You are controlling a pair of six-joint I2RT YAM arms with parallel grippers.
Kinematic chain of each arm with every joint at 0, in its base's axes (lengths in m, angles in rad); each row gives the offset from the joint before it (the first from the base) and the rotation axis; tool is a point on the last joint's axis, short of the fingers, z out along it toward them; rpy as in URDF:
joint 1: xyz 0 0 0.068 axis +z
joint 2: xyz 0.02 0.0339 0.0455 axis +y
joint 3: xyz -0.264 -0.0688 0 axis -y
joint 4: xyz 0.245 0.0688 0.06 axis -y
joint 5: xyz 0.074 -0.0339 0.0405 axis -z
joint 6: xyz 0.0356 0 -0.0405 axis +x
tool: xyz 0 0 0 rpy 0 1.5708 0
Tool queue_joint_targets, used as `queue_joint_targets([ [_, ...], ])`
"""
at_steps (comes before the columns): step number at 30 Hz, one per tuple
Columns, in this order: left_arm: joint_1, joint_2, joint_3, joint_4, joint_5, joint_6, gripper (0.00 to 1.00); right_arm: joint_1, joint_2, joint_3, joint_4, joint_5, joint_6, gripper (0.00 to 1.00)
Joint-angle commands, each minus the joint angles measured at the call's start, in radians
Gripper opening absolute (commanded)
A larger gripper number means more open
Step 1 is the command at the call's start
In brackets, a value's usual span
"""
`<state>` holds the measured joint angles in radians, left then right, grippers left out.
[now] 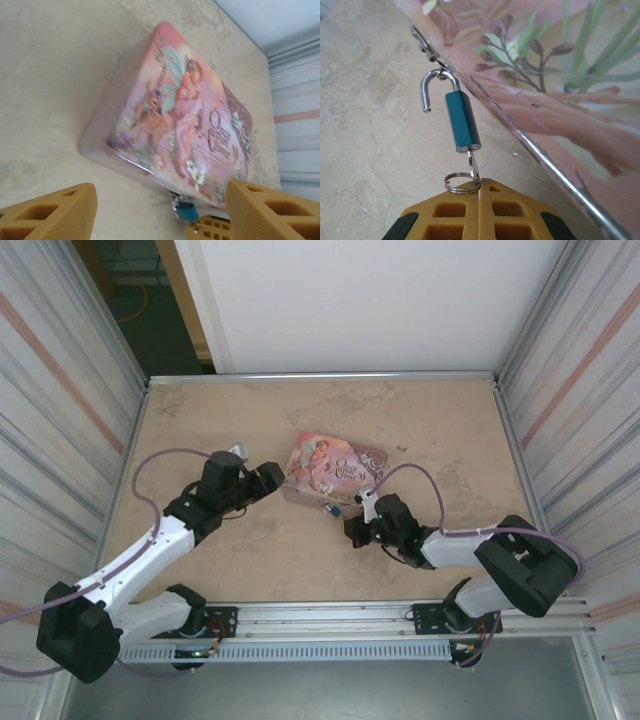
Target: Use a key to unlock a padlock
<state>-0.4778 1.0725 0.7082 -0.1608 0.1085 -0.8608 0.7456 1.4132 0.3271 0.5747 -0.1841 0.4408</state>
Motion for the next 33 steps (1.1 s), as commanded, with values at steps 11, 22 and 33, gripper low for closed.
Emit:
queue_joint_targets([
  [11,0.172,0.31,0.155,0.018,0.338,0.255,0.68,-0.018,-0.009,0.048,-0.098,0.009,0.022,0.13],
  [22,0.17,0.561,0.29,0.026,0.418,0.329,0.67,-0.027,-0.119,0.047,-0.181,0.031,-0.006,0.24],
  [33,0.154,0.627,0.305,-0.001,0.439,0.35,0.64,-0.077,-0.125,0.089,-0.215,-0.001,-0.034,0.25],
])
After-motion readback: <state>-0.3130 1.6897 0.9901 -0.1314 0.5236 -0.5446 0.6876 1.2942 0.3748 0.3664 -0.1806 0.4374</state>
